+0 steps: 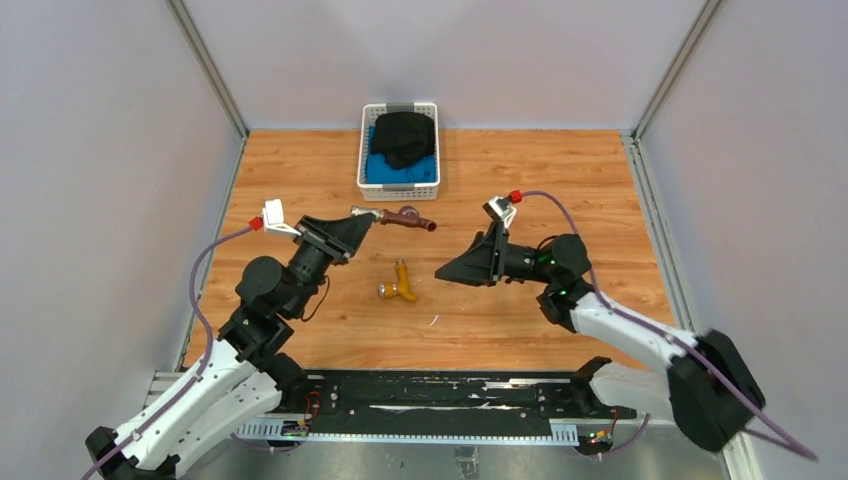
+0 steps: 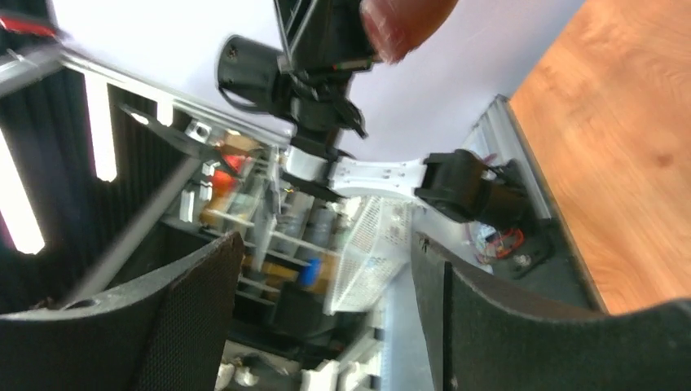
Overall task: Install the water faucets
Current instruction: Screw the water faucet onto the adaptor.
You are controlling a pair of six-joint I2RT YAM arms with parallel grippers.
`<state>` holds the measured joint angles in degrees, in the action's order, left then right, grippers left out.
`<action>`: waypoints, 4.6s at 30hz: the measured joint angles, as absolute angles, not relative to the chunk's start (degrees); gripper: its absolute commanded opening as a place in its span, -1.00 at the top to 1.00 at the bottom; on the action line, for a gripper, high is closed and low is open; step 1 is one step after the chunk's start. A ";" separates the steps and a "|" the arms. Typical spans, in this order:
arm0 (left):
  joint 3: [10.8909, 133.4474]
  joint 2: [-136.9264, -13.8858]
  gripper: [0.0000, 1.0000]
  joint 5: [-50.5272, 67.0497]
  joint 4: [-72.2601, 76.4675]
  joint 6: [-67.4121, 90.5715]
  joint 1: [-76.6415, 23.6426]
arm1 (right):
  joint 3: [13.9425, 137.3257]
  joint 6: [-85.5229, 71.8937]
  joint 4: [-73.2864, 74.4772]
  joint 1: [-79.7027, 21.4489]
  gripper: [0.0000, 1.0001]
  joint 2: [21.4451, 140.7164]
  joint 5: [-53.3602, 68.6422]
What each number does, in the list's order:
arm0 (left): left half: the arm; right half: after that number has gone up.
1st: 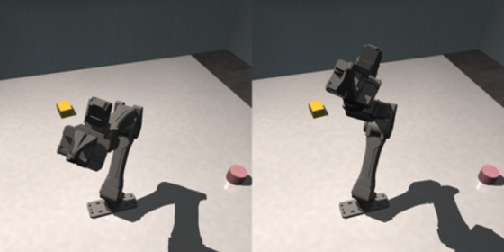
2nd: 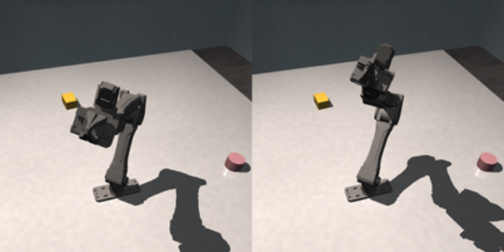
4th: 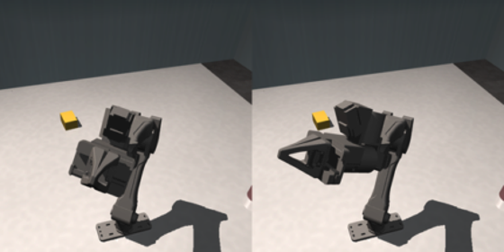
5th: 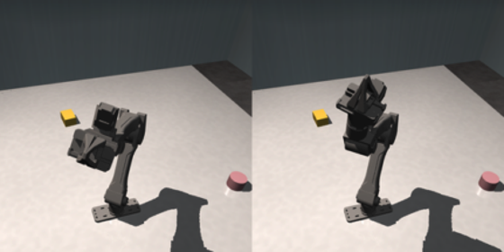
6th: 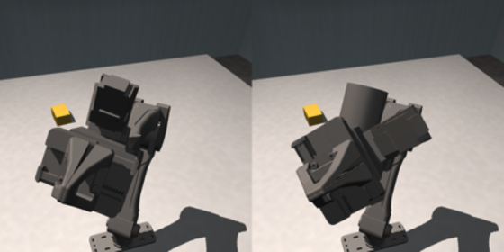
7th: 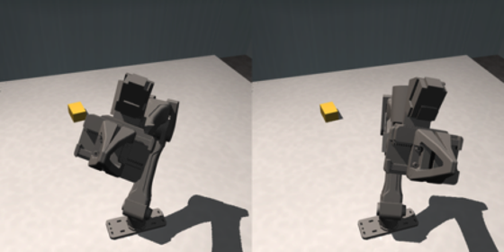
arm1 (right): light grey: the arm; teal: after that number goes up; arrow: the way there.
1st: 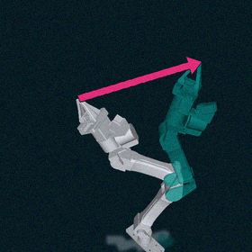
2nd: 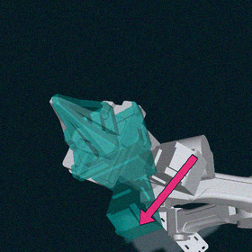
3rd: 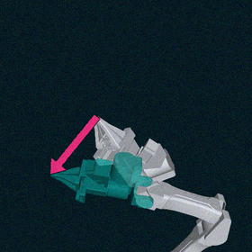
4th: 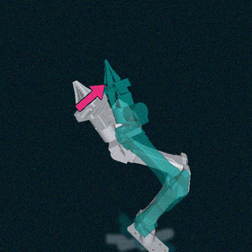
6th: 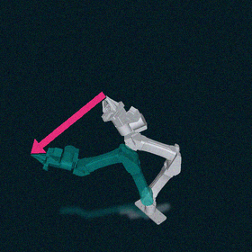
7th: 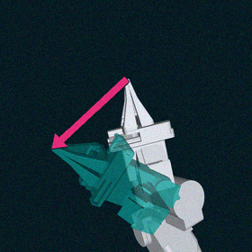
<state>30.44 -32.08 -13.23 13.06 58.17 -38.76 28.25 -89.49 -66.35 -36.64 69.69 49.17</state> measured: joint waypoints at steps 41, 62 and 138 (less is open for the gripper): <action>44.69 -45.67 1.00 11.88 0.82 76.93 -34.57 | 31.46 -1.63 -43.29 -41.25 0.22 52.82 28.53; 42.06 -44.84 1.00 14.68 14.20 65.08 -33.47 | 44.23 -44.84 -24.56 -40.84 1.00 56.99 34.48; 46.00 -45.69 1.00 3.40 -11.11 56.34 -33.89 | 38.09 -67.24 -22.52 -30.22 -0.49 50.85 29.98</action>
<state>46.00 -45.69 3.40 -11.11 56.34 -33.89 38.09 -67.24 -22.52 -30.22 50.85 29.98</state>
